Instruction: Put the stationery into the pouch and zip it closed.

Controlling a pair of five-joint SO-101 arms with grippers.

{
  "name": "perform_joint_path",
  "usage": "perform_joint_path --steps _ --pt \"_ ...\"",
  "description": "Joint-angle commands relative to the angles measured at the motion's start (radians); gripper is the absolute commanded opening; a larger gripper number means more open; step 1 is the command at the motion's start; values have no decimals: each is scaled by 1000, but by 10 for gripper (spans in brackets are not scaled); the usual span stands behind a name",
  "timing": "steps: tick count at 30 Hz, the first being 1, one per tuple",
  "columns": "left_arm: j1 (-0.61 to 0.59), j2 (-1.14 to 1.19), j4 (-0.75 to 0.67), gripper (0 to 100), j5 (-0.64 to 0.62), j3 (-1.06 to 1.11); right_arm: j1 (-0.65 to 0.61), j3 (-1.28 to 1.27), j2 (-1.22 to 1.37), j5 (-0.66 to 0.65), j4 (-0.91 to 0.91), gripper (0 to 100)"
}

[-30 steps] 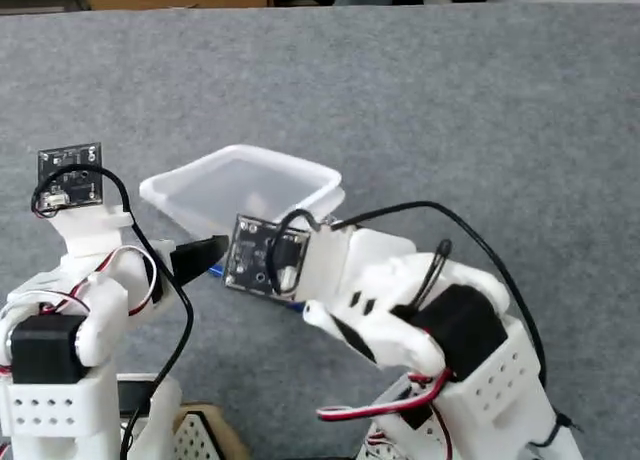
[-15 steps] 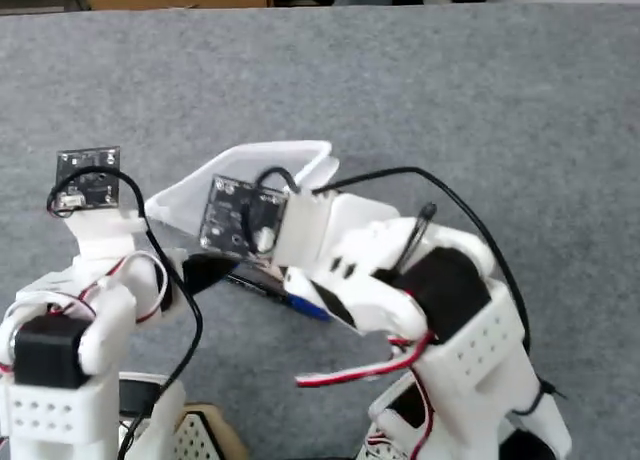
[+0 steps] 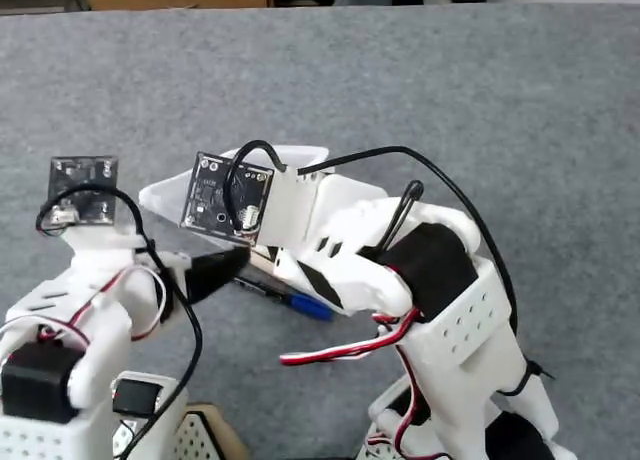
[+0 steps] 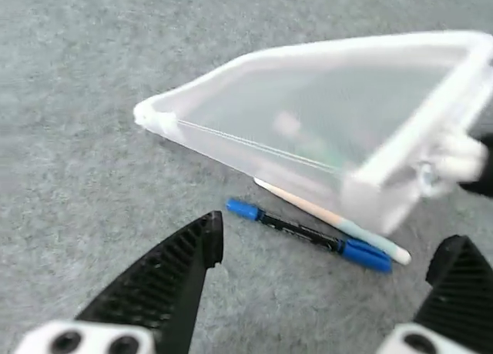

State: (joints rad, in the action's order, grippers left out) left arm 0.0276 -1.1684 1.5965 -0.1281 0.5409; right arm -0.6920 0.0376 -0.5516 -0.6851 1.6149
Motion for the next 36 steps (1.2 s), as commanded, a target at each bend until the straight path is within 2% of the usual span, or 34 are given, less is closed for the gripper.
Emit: perform_joint_path --steps 1,8,18,24,36 --pt "-42 5 -58 431 28 15 -17 44 1 2 5 12" --pt "-45 5 -63 431 58 45 -15 45 1 -3 3 12" --pt "-48 5 -213 406 51 240 -15 45 -1 -3 3 12" --pt "-47 5 -230 336 58 236 -15 45 -1 0 3 12" --pt "-41 6 -249 332 52 219 -15 45 -1 3 3 12"
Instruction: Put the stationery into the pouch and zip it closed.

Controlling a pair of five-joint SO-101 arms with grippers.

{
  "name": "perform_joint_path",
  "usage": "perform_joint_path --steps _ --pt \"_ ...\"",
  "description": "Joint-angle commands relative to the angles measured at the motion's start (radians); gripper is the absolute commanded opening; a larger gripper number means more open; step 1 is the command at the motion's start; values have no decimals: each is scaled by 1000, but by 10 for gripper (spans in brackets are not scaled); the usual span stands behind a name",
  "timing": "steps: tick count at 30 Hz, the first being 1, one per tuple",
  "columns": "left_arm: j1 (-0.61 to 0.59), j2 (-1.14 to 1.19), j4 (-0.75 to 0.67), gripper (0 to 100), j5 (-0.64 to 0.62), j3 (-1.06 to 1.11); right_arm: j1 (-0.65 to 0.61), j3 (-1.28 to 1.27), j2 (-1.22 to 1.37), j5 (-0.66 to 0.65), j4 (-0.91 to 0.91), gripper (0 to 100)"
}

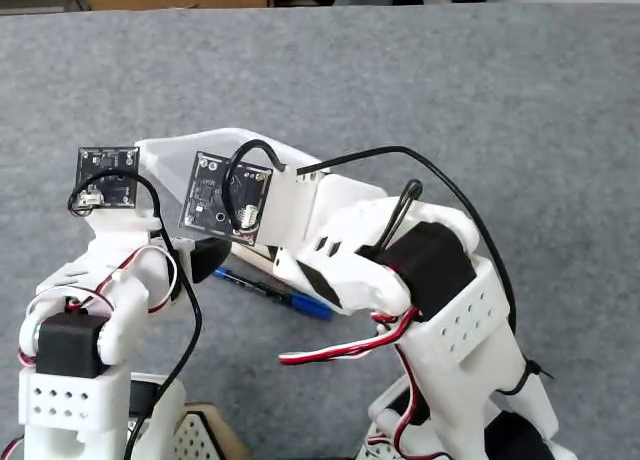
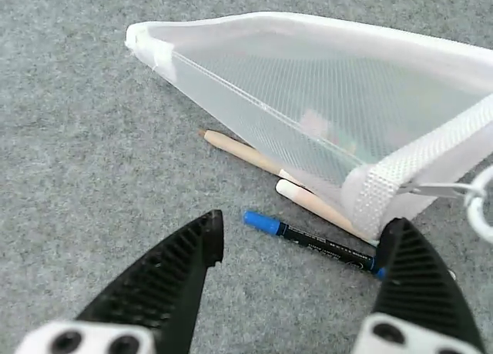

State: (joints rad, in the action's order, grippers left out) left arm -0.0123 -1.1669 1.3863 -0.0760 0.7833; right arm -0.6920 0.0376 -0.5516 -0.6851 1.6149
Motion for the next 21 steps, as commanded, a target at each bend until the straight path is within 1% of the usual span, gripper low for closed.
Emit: perform_joint_path --steps 1,6,7,9,14,15,17,19,21 --pt "-1 5 -49 332 -2 -24 -15 45 -1 3 3 12" --pt "1 6 -55 330 -2 -27 -17 45 -1 3 3 12" --pt "1 6 -55 318 -2 -27 -17 45 -1 3 3 12" --pt "1 6 -55 260 5 -27 -18 45 -1 5 3 12" --pt "1 6 -77 49 0 -31 -17 45 -1 5 3 12" --pt "1 6 -72 20 -2 -44 -17 45 -1 5 5 12" --pt "1 6 -63 45 -2 -74 -17 45 -1 5 5 12" --pt "1 8 -41 28 -2 -116 -17 45 -1 3 5 12" --pt "1 9 -18 34 -3 -150 -17 45 -1 3 5 12"
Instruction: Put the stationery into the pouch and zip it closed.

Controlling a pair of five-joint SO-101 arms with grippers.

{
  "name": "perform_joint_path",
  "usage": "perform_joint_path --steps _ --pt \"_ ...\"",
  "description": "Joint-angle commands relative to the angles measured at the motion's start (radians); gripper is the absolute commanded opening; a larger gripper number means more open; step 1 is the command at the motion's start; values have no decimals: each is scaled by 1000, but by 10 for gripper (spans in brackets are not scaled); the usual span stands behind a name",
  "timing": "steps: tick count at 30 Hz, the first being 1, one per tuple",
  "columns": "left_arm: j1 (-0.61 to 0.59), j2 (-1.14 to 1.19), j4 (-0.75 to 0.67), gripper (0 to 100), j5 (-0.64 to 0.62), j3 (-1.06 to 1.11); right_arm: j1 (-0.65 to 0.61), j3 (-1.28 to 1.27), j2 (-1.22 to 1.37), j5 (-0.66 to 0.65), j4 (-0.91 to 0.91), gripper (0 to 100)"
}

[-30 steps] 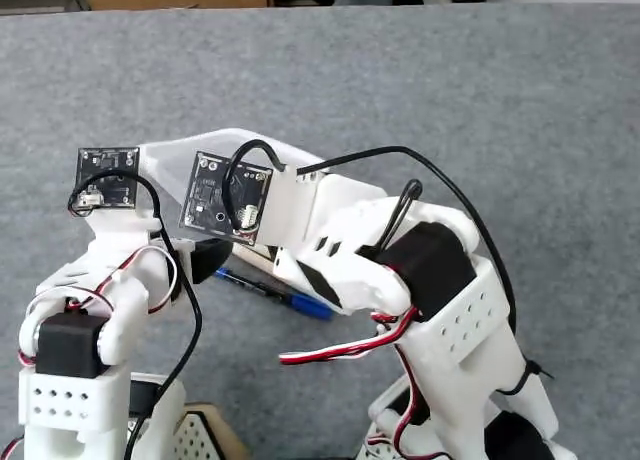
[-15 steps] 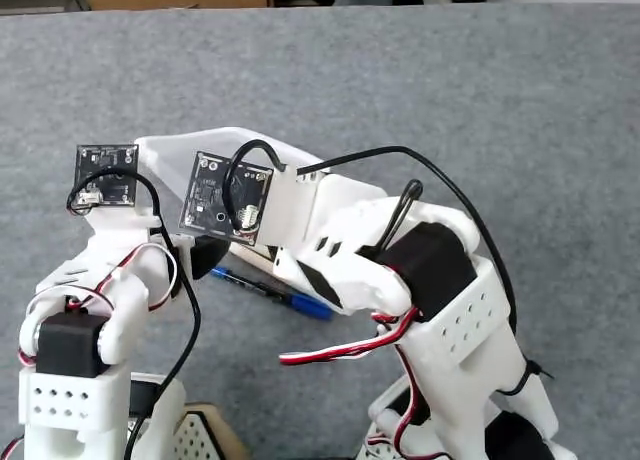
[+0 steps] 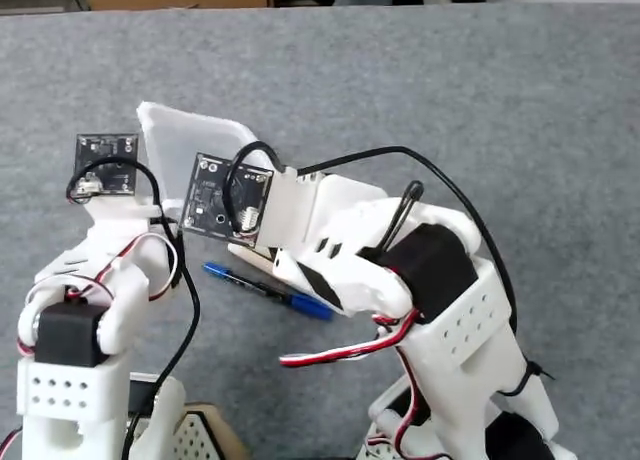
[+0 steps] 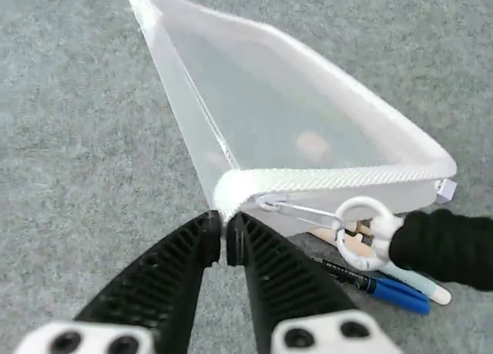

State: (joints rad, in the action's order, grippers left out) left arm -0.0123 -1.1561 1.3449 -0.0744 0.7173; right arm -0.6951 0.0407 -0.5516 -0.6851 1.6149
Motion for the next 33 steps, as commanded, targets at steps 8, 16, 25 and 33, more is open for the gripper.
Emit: perform_joint_path --steps 8,16,25,33 --pt "1 0 38 148 -5 -104 -15 42 -1 0 5 12" --pt "1 3 28 199 -5 -84 -15 45 -2 -3 5 12" --pt "-2 5 -72 187 3 30 -14 73 -51 -5 48 12" --pt "-1 5 -77 31 3 28 -12 76 -51 -5 54 12"
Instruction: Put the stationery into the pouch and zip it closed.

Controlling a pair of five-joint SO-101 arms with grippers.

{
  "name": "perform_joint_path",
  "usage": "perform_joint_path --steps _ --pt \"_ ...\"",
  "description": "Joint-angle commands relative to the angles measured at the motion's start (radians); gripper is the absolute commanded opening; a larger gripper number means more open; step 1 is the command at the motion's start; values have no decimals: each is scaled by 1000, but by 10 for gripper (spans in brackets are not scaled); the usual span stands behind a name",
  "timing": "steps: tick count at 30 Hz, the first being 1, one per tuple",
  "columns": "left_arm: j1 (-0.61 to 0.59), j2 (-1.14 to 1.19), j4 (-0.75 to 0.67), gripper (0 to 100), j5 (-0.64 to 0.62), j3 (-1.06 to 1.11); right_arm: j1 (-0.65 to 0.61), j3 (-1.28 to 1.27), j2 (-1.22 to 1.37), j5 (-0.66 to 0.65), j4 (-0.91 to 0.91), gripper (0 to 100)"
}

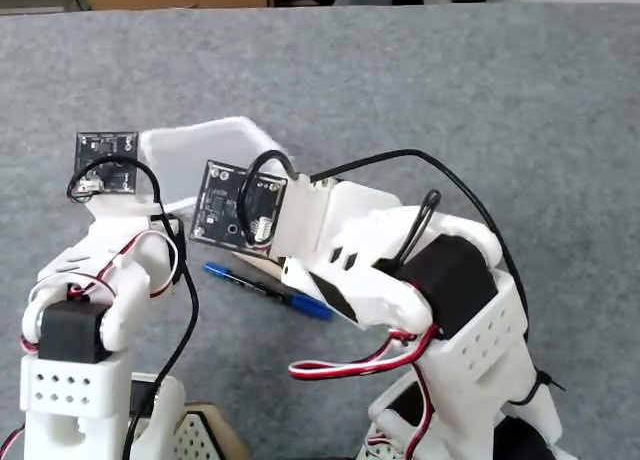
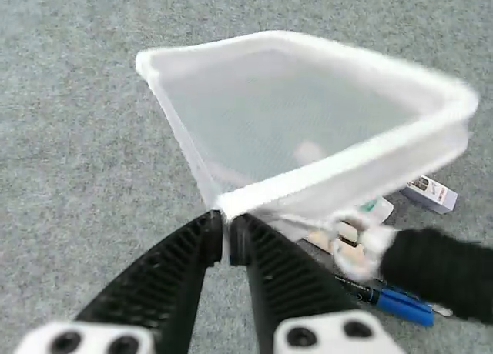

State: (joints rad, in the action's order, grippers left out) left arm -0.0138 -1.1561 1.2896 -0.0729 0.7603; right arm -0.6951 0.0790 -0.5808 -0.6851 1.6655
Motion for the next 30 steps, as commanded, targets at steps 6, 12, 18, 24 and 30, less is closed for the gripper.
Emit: perform_joint_path --steps 6,12,18,24,30 --pt "8 5 80 28 -5 -124 -12 38 -22 -5 2 12" --pt "97 15 270 28 -11 -414 -12 93 -22 0 0 12" --pt "111 172 437 28 -167 -727 -12 182 -22 5 48 12" --pt "105 281 471 28 -239 -849 -11 232 -24 5 92 12" --pt "30 278 470 28 -239 -765 115 220 -24 -5 91 12"
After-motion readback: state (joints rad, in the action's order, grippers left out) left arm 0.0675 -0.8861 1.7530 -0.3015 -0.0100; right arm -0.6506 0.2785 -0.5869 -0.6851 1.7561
